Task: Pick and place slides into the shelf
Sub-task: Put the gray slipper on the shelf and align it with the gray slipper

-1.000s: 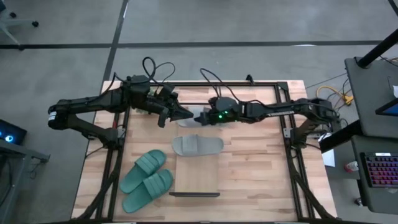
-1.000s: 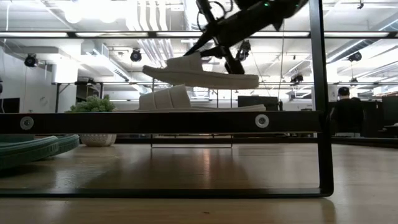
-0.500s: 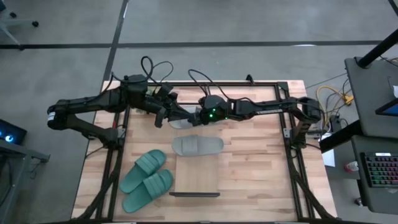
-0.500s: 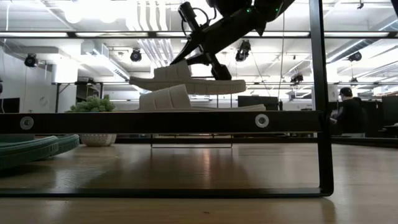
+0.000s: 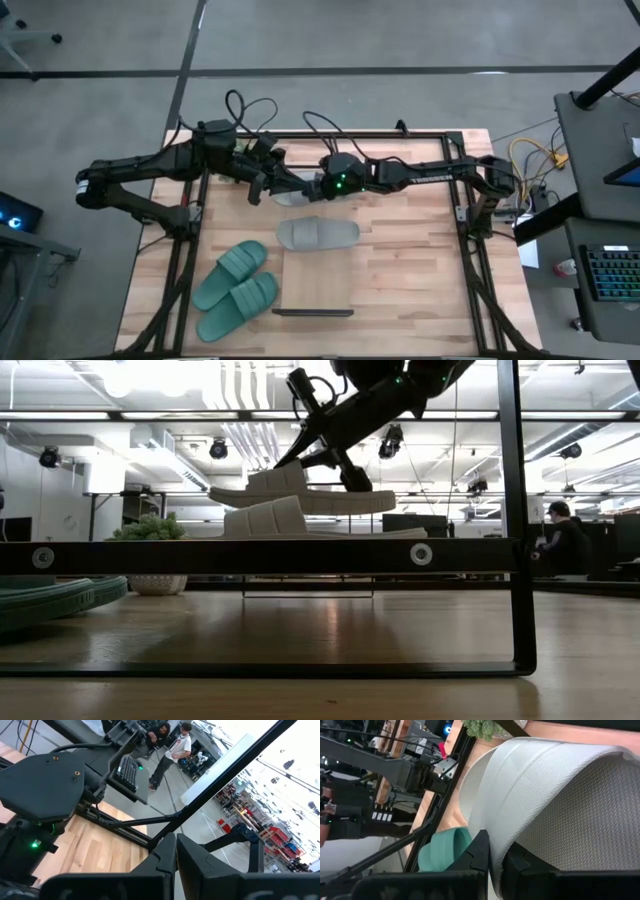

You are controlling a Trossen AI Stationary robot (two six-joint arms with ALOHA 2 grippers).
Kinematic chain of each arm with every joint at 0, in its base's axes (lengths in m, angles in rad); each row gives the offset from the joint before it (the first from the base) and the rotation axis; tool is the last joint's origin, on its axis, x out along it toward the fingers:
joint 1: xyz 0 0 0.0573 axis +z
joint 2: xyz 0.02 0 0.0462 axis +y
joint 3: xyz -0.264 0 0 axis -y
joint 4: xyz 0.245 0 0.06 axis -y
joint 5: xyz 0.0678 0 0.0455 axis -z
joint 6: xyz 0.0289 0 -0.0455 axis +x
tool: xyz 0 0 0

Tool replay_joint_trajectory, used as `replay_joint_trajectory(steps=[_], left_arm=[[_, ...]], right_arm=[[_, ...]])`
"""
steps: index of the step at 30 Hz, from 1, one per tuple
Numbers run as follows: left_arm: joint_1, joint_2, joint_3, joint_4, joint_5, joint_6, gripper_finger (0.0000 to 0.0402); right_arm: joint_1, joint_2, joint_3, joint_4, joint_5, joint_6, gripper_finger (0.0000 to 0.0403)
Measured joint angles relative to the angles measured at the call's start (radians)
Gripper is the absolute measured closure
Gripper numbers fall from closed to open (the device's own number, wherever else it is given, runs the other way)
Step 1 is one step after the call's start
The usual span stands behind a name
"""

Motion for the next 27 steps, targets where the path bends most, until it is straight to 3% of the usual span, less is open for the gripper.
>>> replay_joint_trajectory(steps=[27], left_arm=[[0.001, 0.000, 0.000, 0.001, -0.003, 0.001, 0.0402]], right_arm=[[0.000, 0.000, -0.092, 0.090, 0.003, 0.068, 0.0390]])
